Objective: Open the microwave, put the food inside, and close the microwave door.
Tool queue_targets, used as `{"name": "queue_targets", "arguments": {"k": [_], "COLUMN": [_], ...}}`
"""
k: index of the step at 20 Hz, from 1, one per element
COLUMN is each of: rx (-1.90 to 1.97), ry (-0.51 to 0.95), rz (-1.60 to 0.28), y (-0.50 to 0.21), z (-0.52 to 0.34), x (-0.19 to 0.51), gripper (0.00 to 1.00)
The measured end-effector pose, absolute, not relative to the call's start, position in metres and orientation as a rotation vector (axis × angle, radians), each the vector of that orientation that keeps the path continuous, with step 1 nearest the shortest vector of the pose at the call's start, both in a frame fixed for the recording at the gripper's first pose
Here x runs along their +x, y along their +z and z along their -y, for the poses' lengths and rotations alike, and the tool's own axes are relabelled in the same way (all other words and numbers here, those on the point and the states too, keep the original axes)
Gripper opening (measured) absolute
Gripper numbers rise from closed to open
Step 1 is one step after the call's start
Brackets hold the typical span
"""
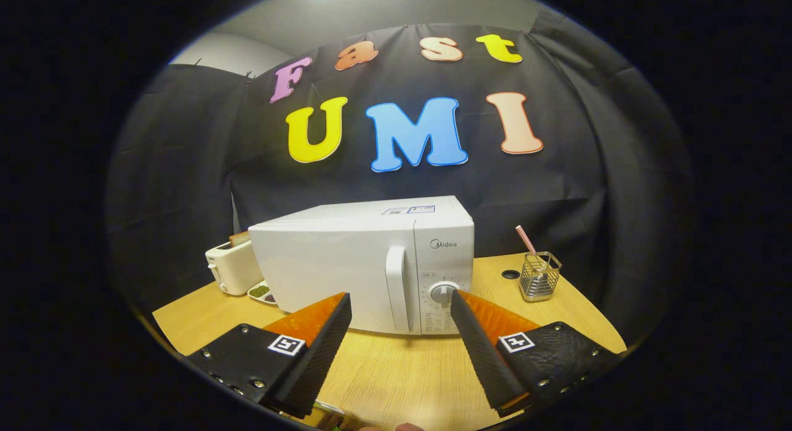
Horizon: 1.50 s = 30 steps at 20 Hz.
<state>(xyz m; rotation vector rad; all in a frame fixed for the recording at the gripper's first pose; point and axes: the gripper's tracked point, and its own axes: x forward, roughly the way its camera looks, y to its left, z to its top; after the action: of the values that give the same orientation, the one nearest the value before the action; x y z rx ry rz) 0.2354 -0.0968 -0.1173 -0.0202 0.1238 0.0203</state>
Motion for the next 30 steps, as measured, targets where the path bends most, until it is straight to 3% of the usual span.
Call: {"name": "queue_targets", "arguments": {"k": [14, 17, 20, 21, 22, 24, 25, 27, 30], "rx": [0.026, 0.022, 0.014, 0.010, 0.014, 0.014, 0.009, -0.025, -0.030], "ry": [0.029, 0.016, 0.004, -0.007, -0.008, -0.007, -0.019, -0.030, -0.044], "rz": [-0.161, -0.152, -0.149, -0.143, -0.147, -0.153, -0.149, -0.146, -0.148], "y": [-0.165, -0.166, -0.165, -0.167, -0.165, -0.167, -0.165, -0.165, -0.165], "z": [0.090, 0.092, 0.094, 0.095, 0.095, 0.093, 0.092, 0.092, 0.091], "x": [0.321, 0.329, 0.334, 0.340, 0.339, 0.338, 0.339, 0.339, 0.336], "gripper": [0.97, 0.88, 0.71, 0.71, 0.57, 0.57, 0.48, 0.47, 0.33]}}
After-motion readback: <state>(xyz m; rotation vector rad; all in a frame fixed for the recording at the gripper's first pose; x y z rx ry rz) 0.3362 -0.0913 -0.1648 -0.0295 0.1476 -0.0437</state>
